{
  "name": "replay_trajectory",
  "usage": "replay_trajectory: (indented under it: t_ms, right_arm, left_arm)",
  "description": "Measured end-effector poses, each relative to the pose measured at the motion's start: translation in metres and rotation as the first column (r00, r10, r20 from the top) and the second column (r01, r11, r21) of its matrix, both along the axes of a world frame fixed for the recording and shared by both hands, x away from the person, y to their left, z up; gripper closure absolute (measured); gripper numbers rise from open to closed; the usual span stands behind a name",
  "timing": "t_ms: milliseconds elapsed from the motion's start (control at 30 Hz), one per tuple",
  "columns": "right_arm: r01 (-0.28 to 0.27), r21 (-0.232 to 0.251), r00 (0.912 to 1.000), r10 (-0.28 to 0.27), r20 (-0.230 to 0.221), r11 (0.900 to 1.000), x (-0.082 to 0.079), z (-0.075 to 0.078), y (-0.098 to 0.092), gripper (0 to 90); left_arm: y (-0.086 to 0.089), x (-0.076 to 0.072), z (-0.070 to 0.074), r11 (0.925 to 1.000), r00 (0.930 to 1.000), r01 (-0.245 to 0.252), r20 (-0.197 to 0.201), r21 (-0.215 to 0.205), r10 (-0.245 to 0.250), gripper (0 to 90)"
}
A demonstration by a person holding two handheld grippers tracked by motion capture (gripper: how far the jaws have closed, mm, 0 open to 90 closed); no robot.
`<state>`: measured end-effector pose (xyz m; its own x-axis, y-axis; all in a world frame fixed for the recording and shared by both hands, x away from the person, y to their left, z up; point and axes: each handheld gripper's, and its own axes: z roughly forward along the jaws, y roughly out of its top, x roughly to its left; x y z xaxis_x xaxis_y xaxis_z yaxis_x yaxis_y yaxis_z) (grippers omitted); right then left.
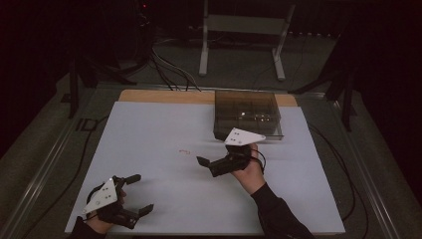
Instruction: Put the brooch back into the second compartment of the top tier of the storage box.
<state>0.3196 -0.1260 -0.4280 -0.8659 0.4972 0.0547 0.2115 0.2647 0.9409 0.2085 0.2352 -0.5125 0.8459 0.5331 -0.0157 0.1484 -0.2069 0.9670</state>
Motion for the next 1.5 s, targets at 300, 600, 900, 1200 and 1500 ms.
replay_trajectory:
  t_ms: [300, 600, 900, 1200, 1500]
  right_arm:
    - [0.006, -0.001, 1.0, -0.006, -0.007, 1.0, 0.021, -0.005, 0.021, 0.0]
    - [-0.039, -0.03, 0.9984, 0.038, -0.041, 0.999, 0.038, -0.019, 0.042, 0.0]
    - [-0.064, -0.073, 0.9928, 0.057, -0.105, 0.995, 0.055, -0.044, 0.06, 0.0]
    - [-0.07, -0.133, 0.9868, 0.049, -0.154, 0.989, 0.067, -0.064, 0.077, 4.7]
    - [-0.028, -0.163, 0.9796, -0.006, -0.201, 0.986, 0.079, -0.074, 0.08, 19.9]
  left_arm:
    - [0.0, 0.0, 0.0, 1.0, 1.0, 0.005, 0.002, 0.001, -0.005, 0.6]
    - [0.0, 0.0, 0.0, 1.0, 1.0, 0.003, 0.0, -0.006, -0.003, 0.6]
    - [0.0, 0.0, 0.0, 1.0, 1.0, 0.007, -0.001, -0.005, -0.007, 0.6]
    - [0.001, 0.0, 0.0, 0.9999, 0.9999, 0.01, -0.004, -0.013, -0.01, 0.6]
    - [0.002, 0.001, 0.0, 0.9997, 0.9999, 0.009, -0.009, -0.022, -0.009, 0.6]
